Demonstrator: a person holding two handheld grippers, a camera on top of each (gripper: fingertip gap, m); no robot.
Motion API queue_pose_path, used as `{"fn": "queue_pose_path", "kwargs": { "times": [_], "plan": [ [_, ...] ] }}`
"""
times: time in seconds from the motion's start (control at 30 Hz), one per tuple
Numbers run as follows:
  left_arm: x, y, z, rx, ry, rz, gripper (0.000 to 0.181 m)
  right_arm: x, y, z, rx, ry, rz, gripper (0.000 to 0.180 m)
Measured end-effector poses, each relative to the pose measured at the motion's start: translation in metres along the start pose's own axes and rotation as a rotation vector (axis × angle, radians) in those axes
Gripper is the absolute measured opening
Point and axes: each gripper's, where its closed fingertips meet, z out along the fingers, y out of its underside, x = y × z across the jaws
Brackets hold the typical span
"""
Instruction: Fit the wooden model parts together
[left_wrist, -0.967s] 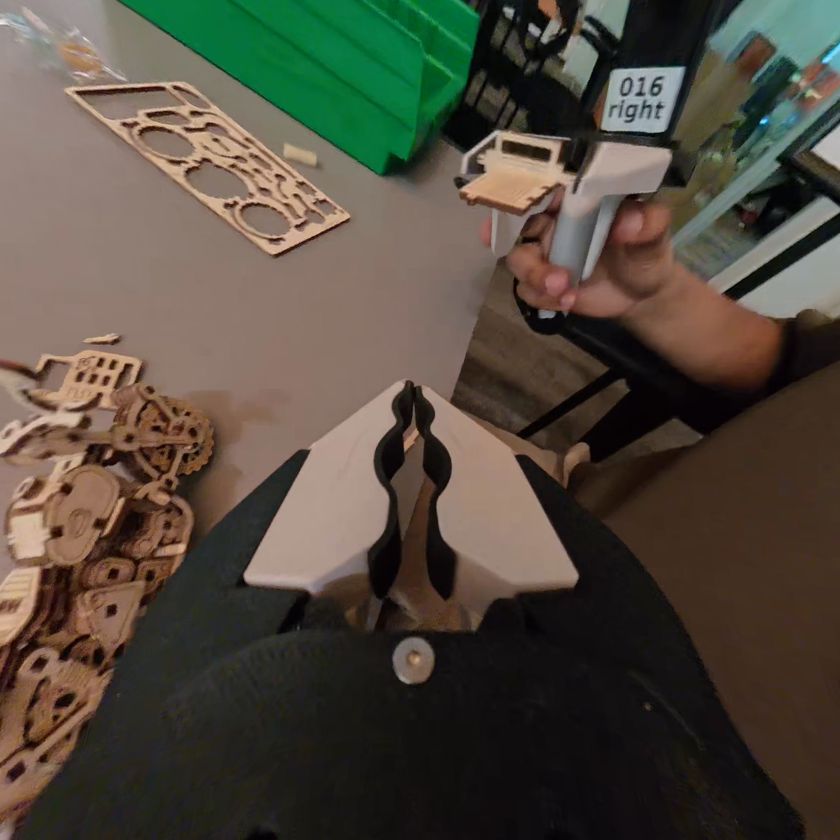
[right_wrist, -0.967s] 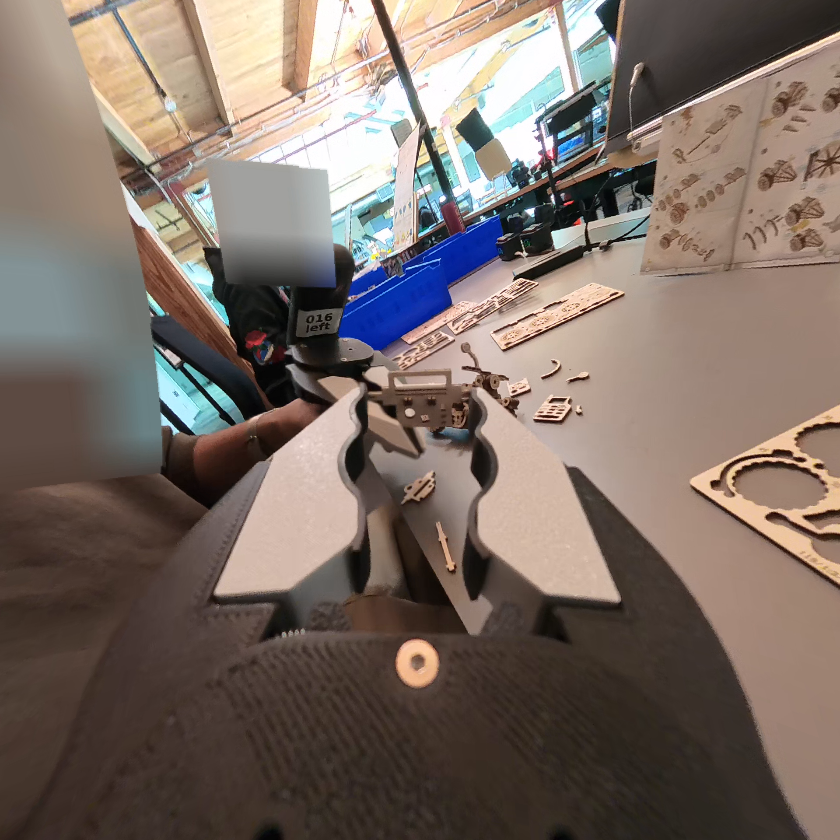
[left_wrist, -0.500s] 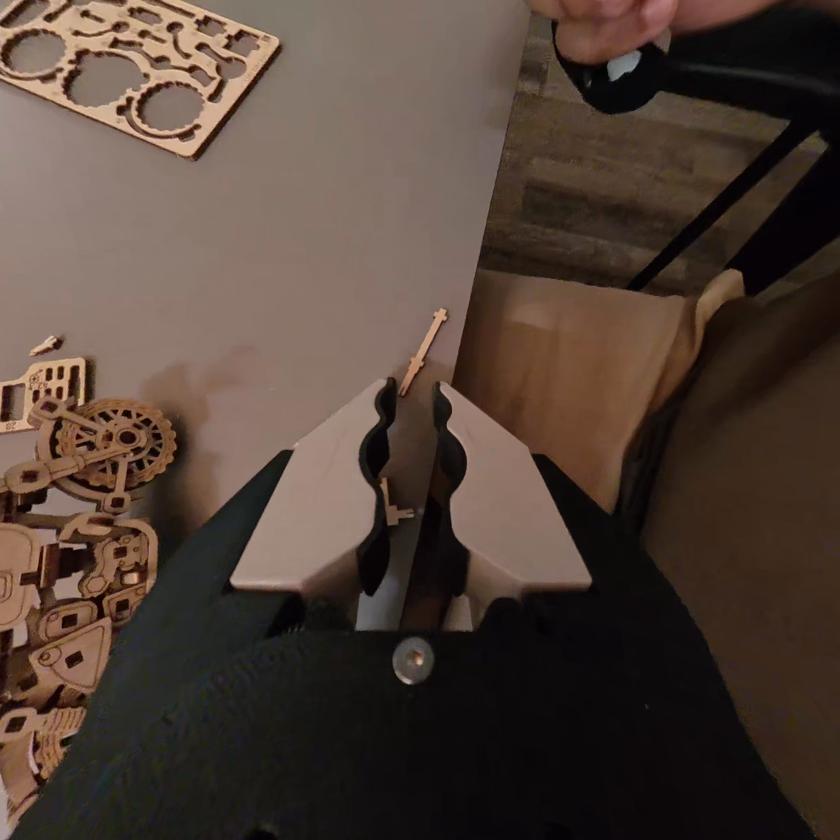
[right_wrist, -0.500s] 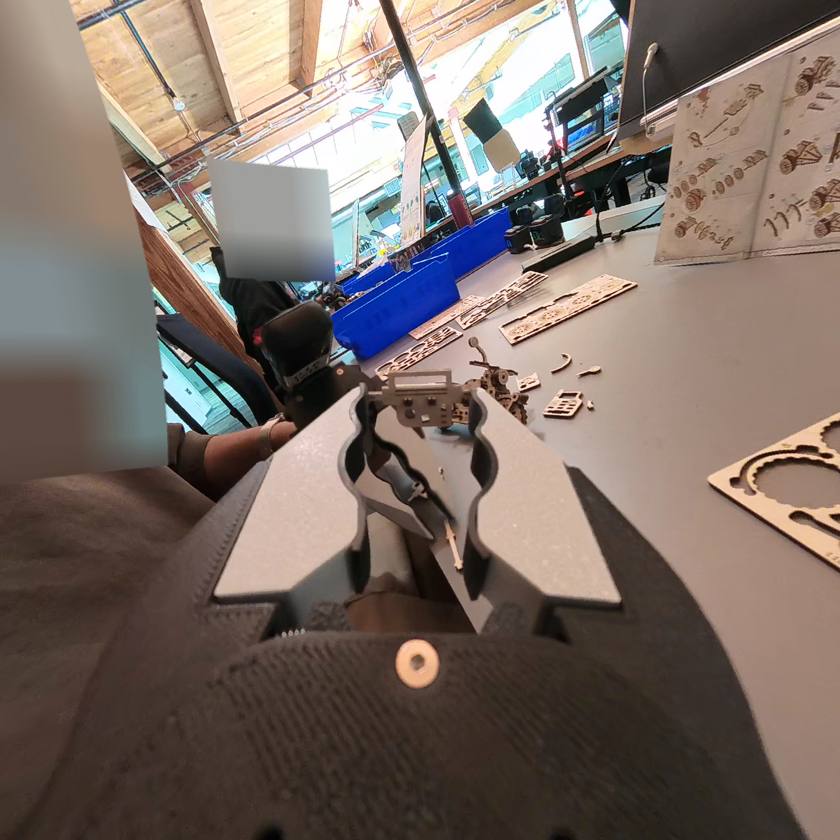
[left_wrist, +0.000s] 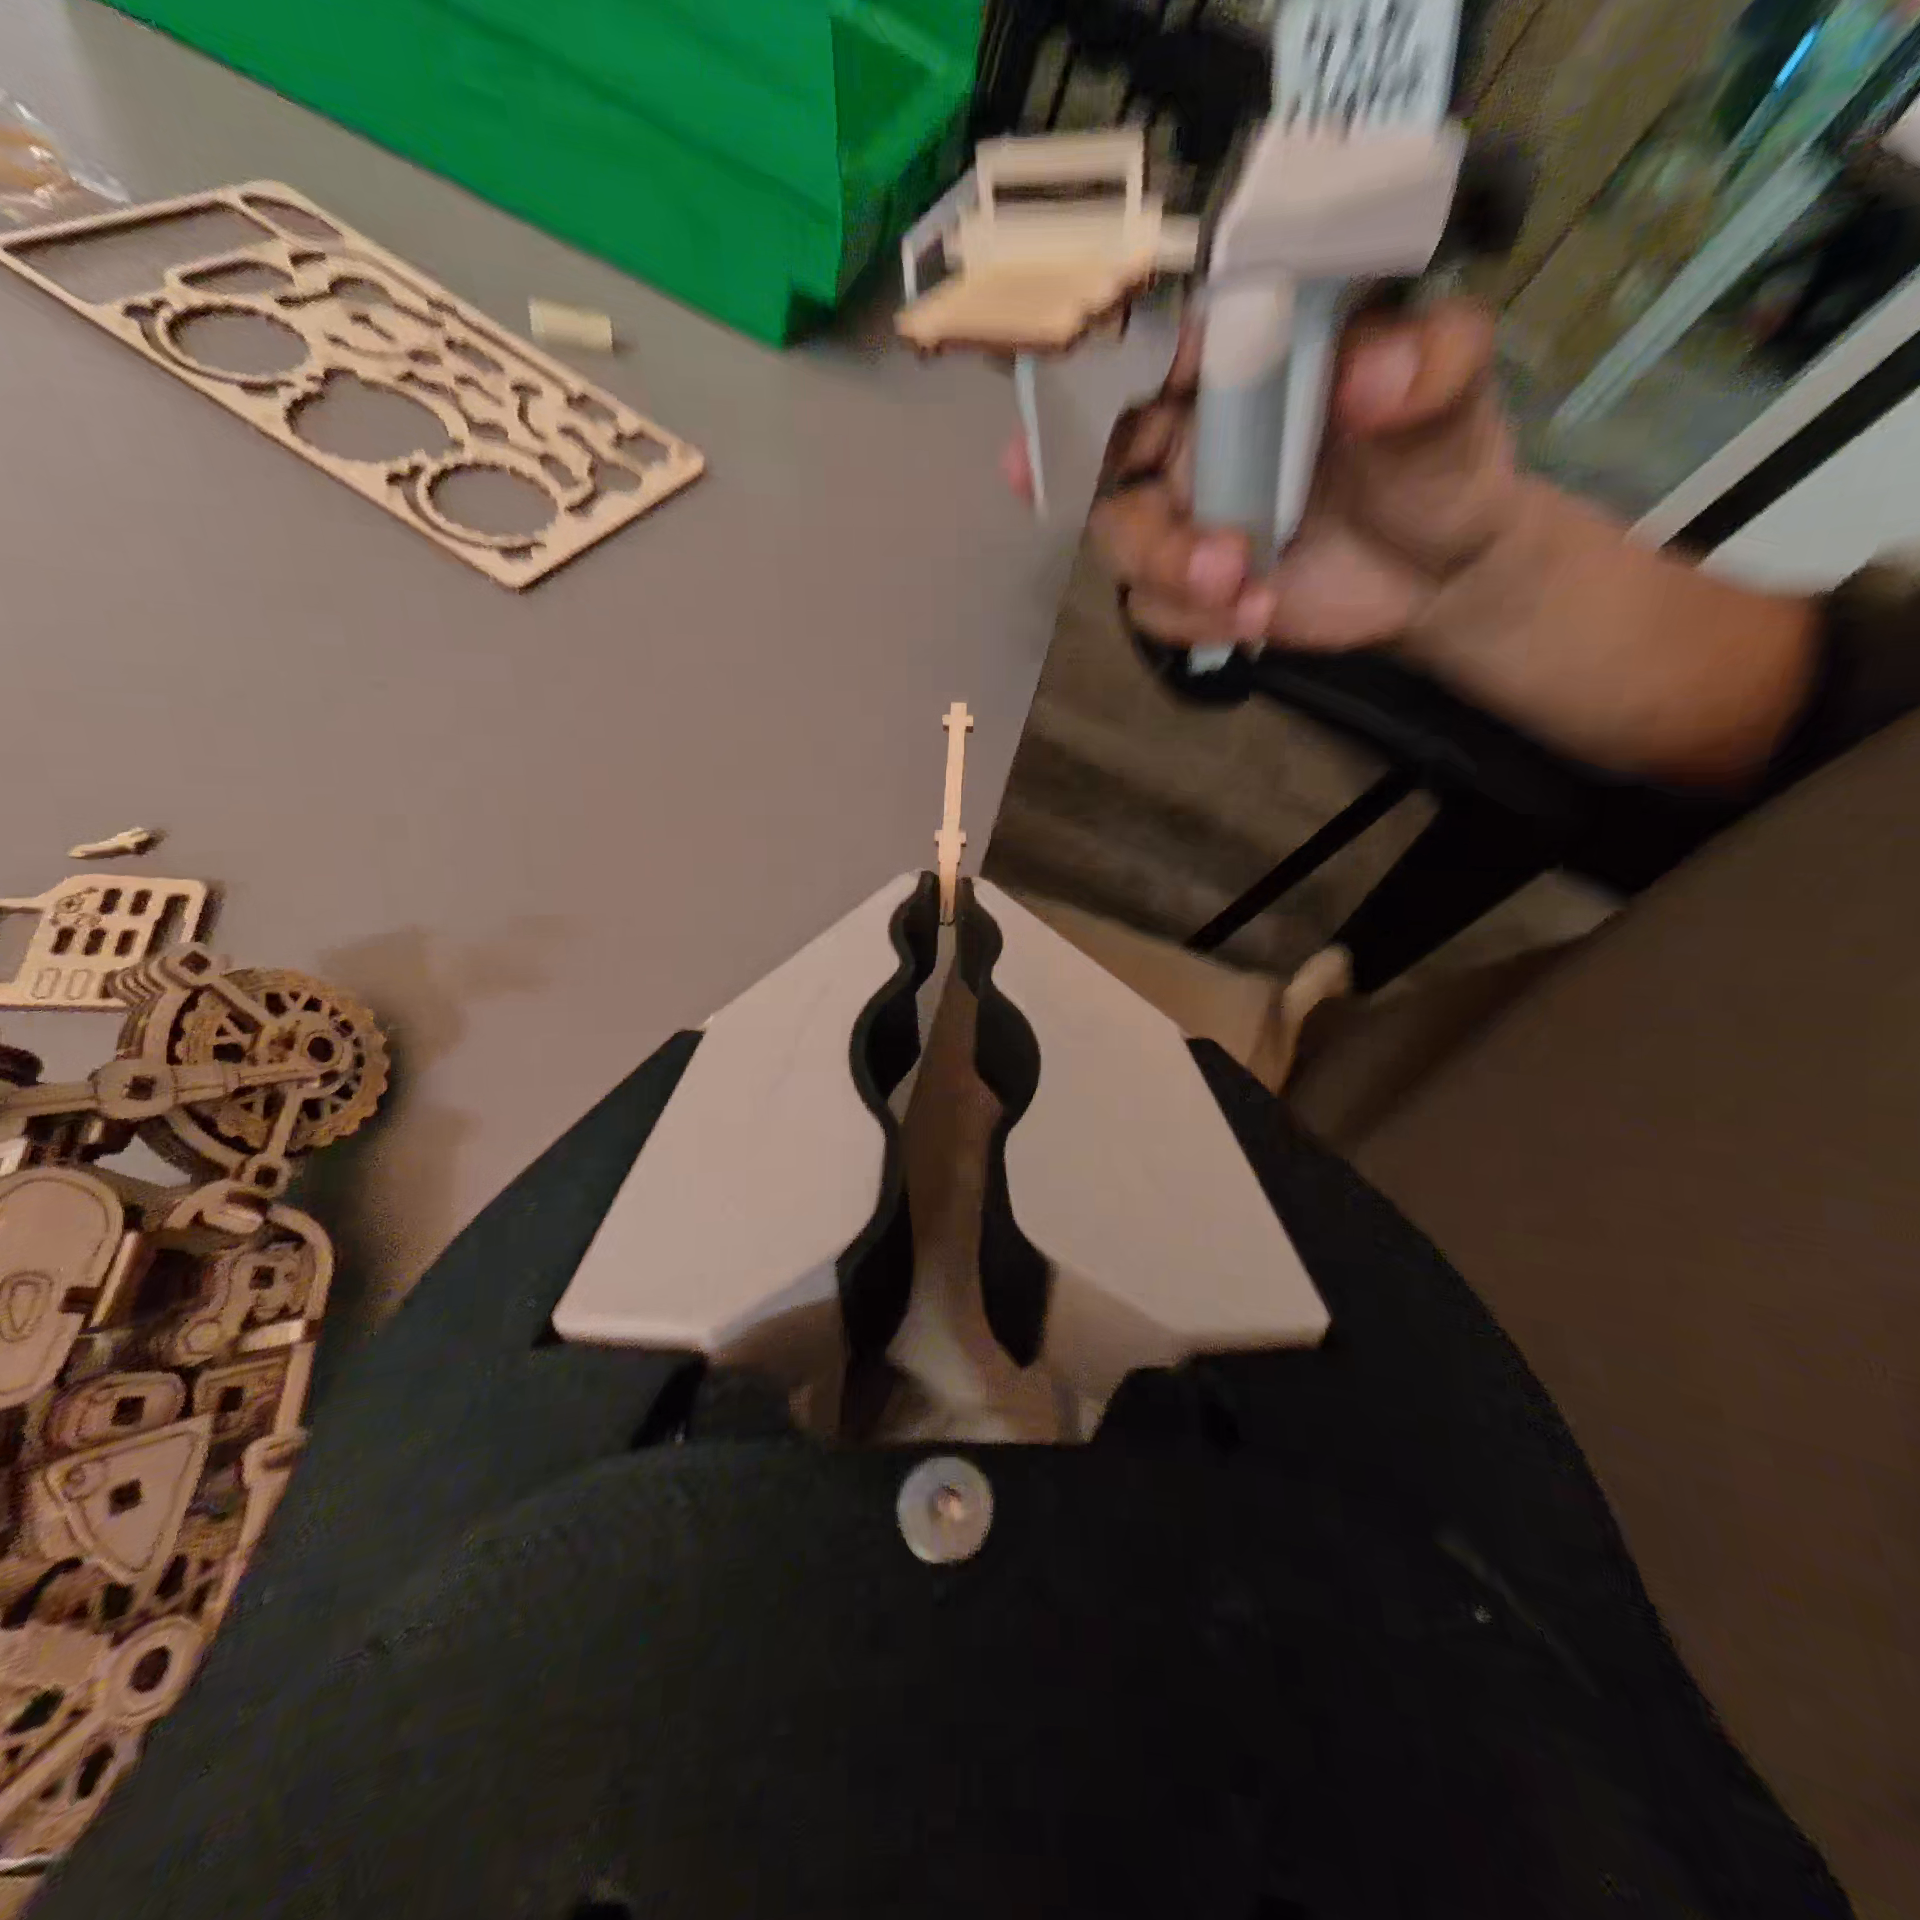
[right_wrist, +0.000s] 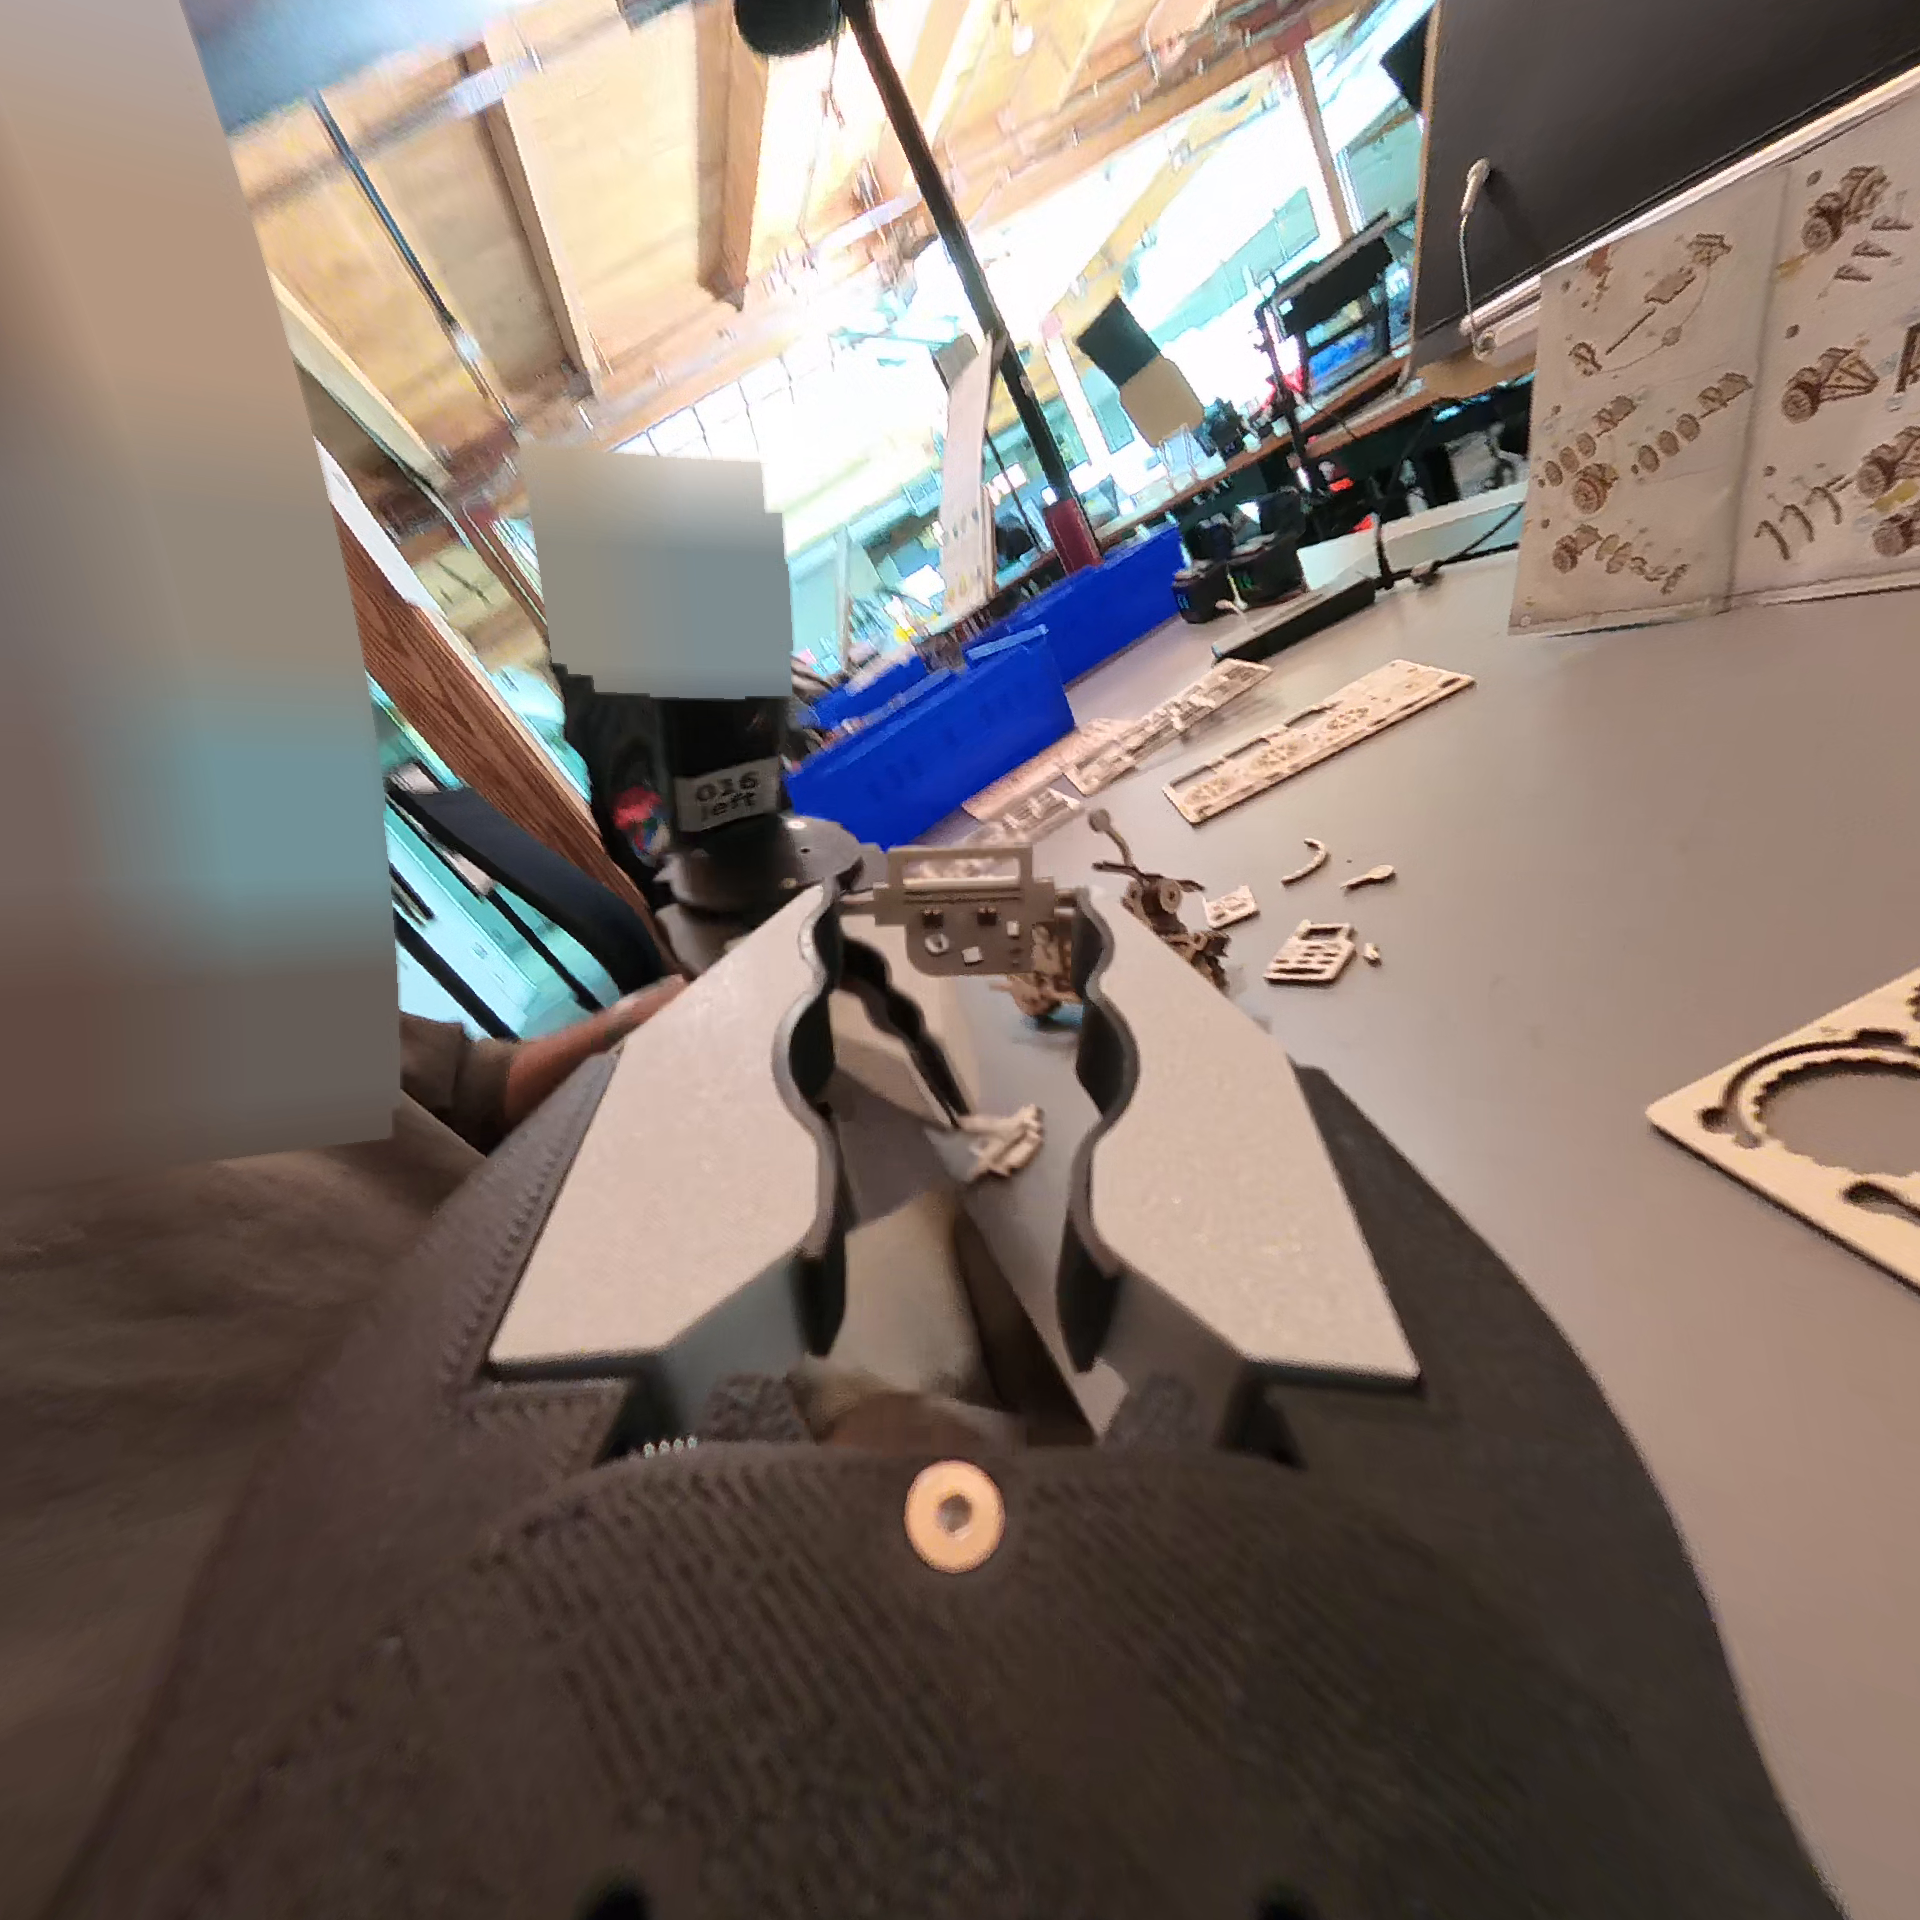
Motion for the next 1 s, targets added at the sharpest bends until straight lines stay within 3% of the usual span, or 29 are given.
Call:
{"fn": "queue_pose_path", "kwargs": {
  "times": [0.03,0.2,0.33,1.0],
  "plan": [
    [0.003,-0.01,-0.005,0.04,0.03,-0.054,0.001,0.0,-0.002,-0.001,0.019,-0.01,0.031,0.043],
    [0.017,-0.042,-0.026,0.149,0.183,-0.324,0.001,0.015,0.004,-0.001,0.088,-0.02,0.359,0.044],
    [0.024,-0.043,-0.029,0.13,0.243,-0.397,0.001,0.016,0.009,0.003,0.14,-0.088,0.564,0.044],
    [0.024,-0.028,-0.021,0.036,0.269,-0.44,0.001,-0.008,0.034,0.017,-0.057,-0.138,0.435,0.044]
  ]
}}
